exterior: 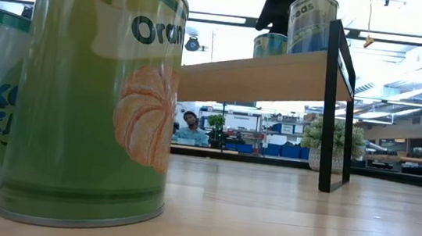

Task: Pick and place cans onto a shelf
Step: Put the canned carrot on the shelf

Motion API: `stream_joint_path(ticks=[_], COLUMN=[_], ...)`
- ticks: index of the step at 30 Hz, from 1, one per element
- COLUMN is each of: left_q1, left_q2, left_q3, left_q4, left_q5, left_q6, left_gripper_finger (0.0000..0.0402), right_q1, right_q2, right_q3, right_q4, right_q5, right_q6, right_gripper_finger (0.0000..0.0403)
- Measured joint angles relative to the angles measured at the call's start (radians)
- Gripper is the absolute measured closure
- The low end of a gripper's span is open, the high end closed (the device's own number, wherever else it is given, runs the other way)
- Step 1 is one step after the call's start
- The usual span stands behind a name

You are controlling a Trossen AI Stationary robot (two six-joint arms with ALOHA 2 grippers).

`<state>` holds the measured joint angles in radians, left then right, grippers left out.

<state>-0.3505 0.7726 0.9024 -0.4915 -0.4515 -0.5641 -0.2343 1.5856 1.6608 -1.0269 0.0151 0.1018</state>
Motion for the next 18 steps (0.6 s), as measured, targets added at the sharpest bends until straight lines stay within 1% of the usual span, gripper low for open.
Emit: stream_joint_path(ticks=[4, 8, 12, 18], left_q1=[0.0, 0.0, 0.0, 0.0], left_q2=[0.0, 0.0, 0.0, 0.0], left_q3=[0.0, 0.0, 0.0, 0.0], left_q4=[0.0, 0.0, 0.0, 0.0], left_q5=[0.0, 0.0, 0.0, 0.0], left_q6=[0.0, 0.0, 0.0, 0.001], left_gripper_finger=[0.0166, 0.0166, 0.0166, 0.0166], right_q1=[0.013, 0.028, 0.044, 0.045], right_q2=[0.0, 0.0, 0.0, 0.0], right_q3=[0.0, 0.0, 0.0, -0.01], right_q4=[0.0, -0.001, -0.004, -0.021], right_q5=[0.048, 0.06, 0.098, 0.125], right_q6=[0.031, 0.057, 0.077, 0.085], right_gripper_finger=[0.0023, 0.0023, 0.0023, 0.0023])
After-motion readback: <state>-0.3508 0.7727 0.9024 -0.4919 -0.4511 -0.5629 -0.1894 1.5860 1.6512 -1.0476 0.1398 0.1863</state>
